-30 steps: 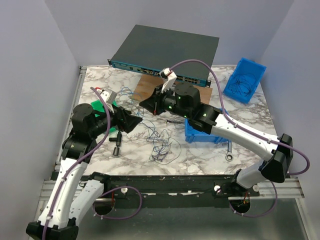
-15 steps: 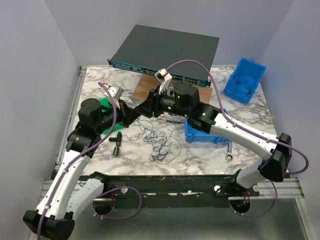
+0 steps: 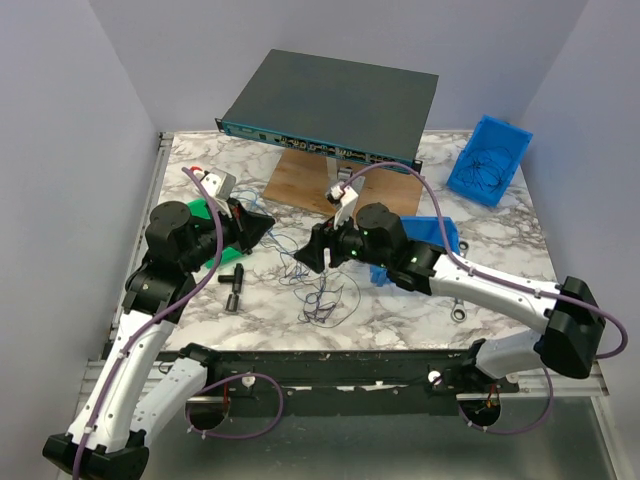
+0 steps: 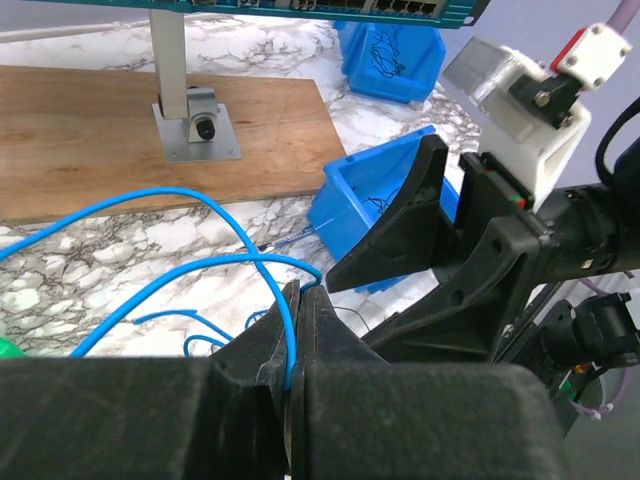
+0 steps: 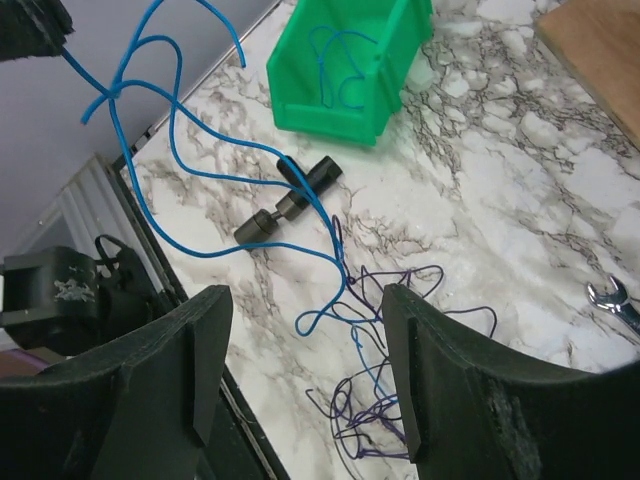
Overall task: Untangle the cables
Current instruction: Untie the cable.
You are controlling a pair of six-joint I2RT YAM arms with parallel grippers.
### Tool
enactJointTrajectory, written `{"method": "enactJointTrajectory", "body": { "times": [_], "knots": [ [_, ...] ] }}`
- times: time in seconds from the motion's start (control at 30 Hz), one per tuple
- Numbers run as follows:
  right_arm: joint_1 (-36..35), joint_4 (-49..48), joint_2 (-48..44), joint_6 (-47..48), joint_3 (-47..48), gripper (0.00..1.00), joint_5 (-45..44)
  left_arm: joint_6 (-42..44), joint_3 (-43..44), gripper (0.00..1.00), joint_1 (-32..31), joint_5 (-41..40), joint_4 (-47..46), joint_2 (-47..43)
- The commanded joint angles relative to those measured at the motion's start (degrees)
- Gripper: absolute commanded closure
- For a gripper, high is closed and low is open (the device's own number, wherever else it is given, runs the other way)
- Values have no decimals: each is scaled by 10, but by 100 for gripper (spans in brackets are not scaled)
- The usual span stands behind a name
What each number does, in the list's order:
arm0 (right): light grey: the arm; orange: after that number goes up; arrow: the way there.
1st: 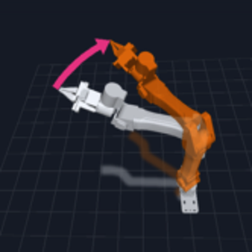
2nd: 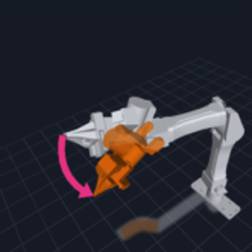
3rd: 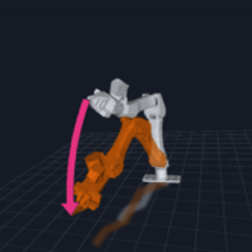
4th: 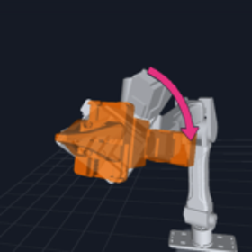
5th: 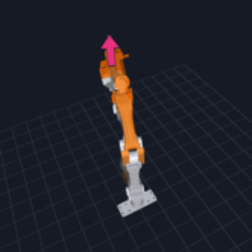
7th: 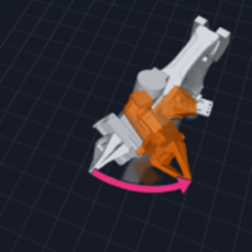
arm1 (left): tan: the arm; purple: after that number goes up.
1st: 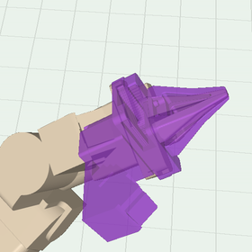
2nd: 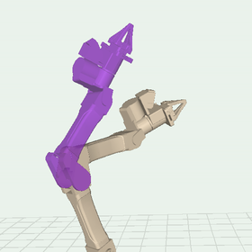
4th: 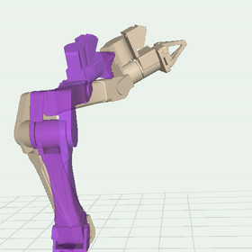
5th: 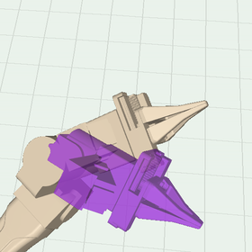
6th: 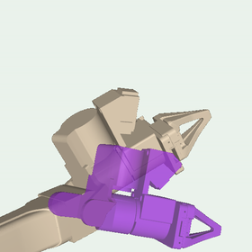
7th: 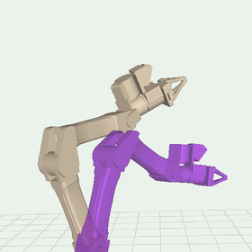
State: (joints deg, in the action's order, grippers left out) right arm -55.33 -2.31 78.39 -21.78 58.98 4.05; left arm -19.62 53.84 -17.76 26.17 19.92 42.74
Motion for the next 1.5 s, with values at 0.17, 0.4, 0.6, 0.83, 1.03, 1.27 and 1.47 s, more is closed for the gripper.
{"method": "enactJointTrajectory", "body": {
  "times": [0.17,0.4,0.6,0.83,1.03,1.27,1.47],
  "knots": [
    [-2,-81,83,41,32,33,118,-3,14,100,-1,19,1,0],
    [-2,-92,127,28,41,33,106,-7,36,100,-1,-13,17,0],
    [-2,-77,129,15,15,73,59,8,67,100,-1,-98,45,-8],
    [-1,-74,92,-32,-88,88,-38,44,136,100,26,-233,119,0],
    [-1,-59,82,-87,-156,87,-89,70,166,100,57,-284,148,11],
    [-1,3,74,-114,-149,40,-185,88,202,100,95,-312,175,40],
    [0,-50,47,-21,-136,12,-78,63,213,100,102,-205,160,45]
  ]
}}
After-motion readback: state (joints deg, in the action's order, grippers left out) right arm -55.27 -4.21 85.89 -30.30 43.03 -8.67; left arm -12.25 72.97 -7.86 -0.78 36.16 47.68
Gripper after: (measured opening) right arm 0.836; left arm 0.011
